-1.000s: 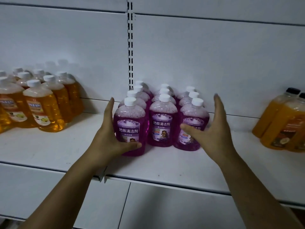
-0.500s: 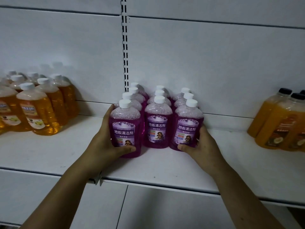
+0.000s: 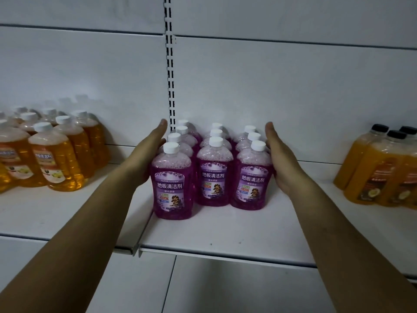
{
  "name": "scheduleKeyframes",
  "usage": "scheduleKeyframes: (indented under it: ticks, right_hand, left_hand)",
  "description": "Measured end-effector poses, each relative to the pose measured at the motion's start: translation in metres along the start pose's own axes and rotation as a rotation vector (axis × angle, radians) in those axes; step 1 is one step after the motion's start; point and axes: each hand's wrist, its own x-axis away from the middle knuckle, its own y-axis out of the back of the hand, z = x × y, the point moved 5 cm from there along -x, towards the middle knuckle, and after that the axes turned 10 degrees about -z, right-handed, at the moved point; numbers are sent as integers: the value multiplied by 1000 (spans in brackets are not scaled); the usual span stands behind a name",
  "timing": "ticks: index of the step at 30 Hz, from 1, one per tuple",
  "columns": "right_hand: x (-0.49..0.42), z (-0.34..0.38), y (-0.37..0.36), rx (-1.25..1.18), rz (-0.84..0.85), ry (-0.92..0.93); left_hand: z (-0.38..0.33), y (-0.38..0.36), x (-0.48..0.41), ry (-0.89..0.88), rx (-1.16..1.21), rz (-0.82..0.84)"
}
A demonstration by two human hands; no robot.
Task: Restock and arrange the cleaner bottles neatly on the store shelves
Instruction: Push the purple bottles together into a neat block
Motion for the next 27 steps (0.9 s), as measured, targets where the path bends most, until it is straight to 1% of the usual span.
scheduleKeyframes:
  ticks: [2,3,6,9,14,17,22,25,27]
  right_hand:
    - [-4,8,-7,46,26,-13]
    - [-3,11,-10,51,45,-24]
    - [-2,6,-13,-5,42,-84]
    - [2,2,-10,-60,42,-128]
    - [0,-2,-7,-66,41,-141]
    - [1,-7,-7,-80,77,-174]
    - [0,-10,-7,-77,94,-185]
    - [0,-10,-7,-109,101,-185]
    - [0,-12,-8,-132,110,-185]
  left_hand:
    - [-5,-15,-3,17,38,107]
    - [-6,-18,-3,18,47,134]
    - [-6,-24,-6,33,117,215]
    - [-4,-25,-6,62,124,207]
    - [-5,-28,-4,74,214,320]
    - [0,-20,-10,27,128,302]
    - [5,-18,-13,-1,125,283]
    - [5,-18,-14,-15,117,308]
    - [5,-17,-16,-14,113,296]
